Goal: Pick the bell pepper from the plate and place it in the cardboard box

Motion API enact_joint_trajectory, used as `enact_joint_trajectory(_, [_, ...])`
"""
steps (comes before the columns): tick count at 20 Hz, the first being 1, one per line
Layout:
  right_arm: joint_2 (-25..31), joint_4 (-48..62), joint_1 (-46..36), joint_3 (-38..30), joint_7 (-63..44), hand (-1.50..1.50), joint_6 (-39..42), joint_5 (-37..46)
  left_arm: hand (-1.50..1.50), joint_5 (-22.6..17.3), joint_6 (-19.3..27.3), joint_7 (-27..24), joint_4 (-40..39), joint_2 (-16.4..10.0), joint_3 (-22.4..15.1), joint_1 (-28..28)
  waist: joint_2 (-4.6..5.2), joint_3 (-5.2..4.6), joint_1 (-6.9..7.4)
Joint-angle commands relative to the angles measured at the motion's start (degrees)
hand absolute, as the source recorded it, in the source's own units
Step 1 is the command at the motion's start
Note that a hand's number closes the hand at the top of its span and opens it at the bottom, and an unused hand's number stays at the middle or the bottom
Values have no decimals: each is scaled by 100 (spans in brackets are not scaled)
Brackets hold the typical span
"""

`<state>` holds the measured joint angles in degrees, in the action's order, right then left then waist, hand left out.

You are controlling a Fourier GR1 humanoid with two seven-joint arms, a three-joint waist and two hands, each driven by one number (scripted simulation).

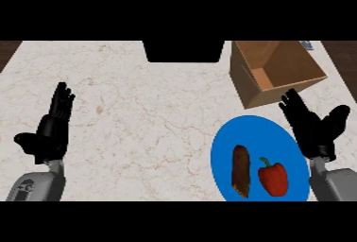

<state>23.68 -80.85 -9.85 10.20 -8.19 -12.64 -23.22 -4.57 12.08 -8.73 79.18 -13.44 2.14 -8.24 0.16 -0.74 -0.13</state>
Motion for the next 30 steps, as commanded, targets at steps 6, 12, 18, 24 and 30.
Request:
enact_joint_trajectory(6, [1616, -2192, -780, -976, 1056, -150, 748, 307, 0, 584, -879, -33, 390, -856, -623, -168, -311, 75, -574])
enact_joint_trajectory(12, [2764, -2283, 983, -1587, 2558, -150, 1522, 1080, 0, 325, -1498, 237, 745, -941, -866, -51, -96, 94, -367])
enact_joint_trajectory(18, [3117, -3035, 1986, -1741, 3379, -150, 1485, 2318, 0, 253, -1659, 556, 1022, -1097, -750, -268, -70, 77, -208])
enact_joint_trajectory(24, [3948, -3908, 2696, -1856, 2454, -150, 1877, 3297, 0, 388, -1629, 372, 892, -982, -805, -185, -69, 60, -237])
enact_joint_trajectory(30, [4368, -5063, 2782, -1382, 978, -150, 2531, 4049, 0, 389, -1684, 392, 735, -867, -776, -469, -31, 60, -113])
